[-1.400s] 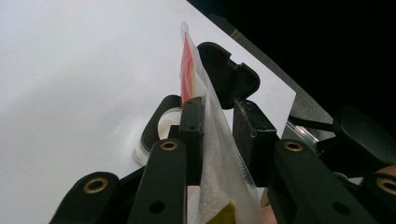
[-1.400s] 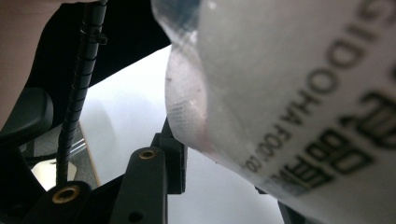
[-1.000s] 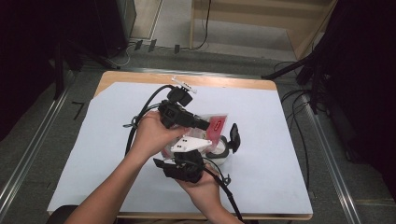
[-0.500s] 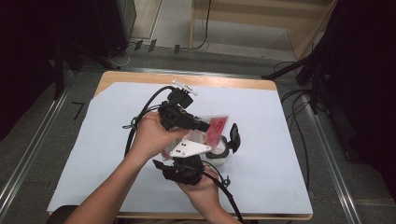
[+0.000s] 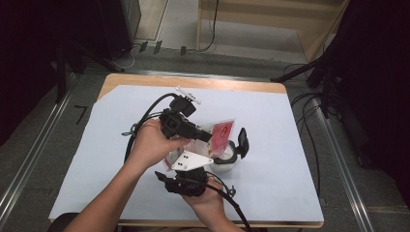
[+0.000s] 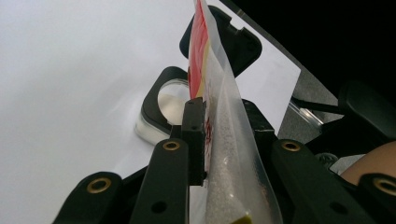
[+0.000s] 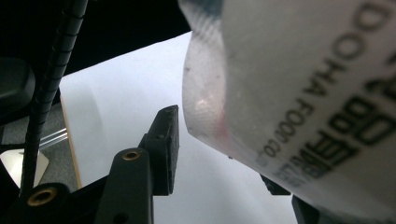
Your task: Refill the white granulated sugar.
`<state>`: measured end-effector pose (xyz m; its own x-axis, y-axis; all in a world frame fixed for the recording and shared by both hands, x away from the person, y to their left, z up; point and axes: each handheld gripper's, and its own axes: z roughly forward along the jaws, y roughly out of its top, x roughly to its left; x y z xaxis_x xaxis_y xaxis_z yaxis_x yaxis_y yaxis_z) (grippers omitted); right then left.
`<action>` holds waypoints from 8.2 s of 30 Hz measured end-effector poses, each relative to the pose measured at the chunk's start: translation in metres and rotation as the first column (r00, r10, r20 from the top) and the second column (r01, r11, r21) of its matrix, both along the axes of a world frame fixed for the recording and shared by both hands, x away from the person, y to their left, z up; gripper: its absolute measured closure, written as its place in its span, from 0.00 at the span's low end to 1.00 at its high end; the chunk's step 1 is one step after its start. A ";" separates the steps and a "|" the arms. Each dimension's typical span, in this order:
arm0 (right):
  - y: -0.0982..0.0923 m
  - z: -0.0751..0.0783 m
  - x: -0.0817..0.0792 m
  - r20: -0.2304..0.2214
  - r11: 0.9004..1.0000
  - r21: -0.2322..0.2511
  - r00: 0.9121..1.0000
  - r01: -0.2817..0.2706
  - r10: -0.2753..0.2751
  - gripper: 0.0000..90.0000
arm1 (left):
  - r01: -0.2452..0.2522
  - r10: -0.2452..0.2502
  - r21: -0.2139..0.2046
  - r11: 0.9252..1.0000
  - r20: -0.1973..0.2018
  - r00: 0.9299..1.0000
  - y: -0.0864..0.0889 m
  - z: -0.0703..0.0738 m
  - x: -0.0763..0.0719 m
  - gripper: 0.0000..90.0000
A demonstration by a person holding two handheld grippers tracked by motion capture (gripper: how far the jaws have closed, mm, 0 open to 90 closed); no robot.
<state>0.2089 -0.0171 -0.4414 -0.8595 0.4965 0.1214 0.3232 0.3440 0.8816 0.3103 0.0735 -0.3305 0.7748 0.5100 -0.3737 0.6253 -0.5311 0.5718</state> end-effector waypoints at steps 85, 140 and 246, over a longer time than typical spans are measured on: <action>-0.011 -0.041 0.022 -0.100 0.998 -0.065 0.995 0.011 -0.017 0.63 | -0.038 0.031 -0.082 0.996 -0.084 0.996 0.054 -0.016 0.008 0.99; -0.041 -0.023 0.035 -0.156 0.997 -0.070 0.988 -0.029 0.018 0.60 | -0.119 0.127 -0.204 0.972 0.030 0.991 0.121 0.004 0.004 1.00; -0.235 -0.003 0.043 -0.295 0.979 -0.103 0.934 0.177 -0.200 1.00 | -0.222 0.239 -0.115 0.968 0.160 0.958 0.202 -0.075 -0.028 0.60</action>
